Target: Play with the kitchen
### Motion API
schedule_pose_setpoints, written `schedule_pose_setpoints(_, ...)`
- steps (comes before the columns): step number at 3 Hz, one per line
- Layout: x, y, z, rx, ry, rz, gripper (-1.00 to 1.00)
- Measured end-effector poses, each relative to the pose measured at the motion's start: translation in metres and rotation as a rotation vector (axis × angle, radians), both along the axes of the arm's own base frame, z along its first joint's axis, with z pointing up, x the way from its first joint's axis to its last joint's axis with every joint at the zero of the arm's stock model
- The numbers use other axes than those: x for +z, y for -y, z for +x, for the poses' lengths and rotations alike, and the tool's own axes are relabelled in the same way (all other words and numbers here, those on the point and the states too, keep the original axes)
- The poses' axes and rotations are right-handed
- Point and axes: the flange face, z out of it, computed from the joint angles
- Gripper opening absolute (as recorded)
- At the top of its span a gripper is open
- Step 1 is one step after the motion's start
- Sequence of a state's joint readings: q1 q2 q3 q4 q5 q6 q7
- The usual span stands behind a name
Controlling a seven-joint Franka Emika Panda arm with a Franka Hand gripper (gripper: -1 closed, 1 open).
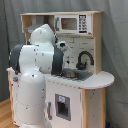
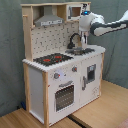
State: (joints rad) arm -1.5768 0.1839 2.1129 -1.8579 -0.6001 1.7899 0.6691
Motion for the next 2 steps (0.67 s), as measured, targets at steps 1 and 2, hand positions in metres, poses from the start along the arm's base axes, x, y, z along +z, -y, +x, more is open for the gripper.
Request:
schedule_pose_setpoints(1,-0.019,0.015,0.01,0.002,-0.021,0.031,1.0)
schedule_pose_setpoints(2,-0.032,0.015,0.018,-0.006,-0.009,0.068,1.0)
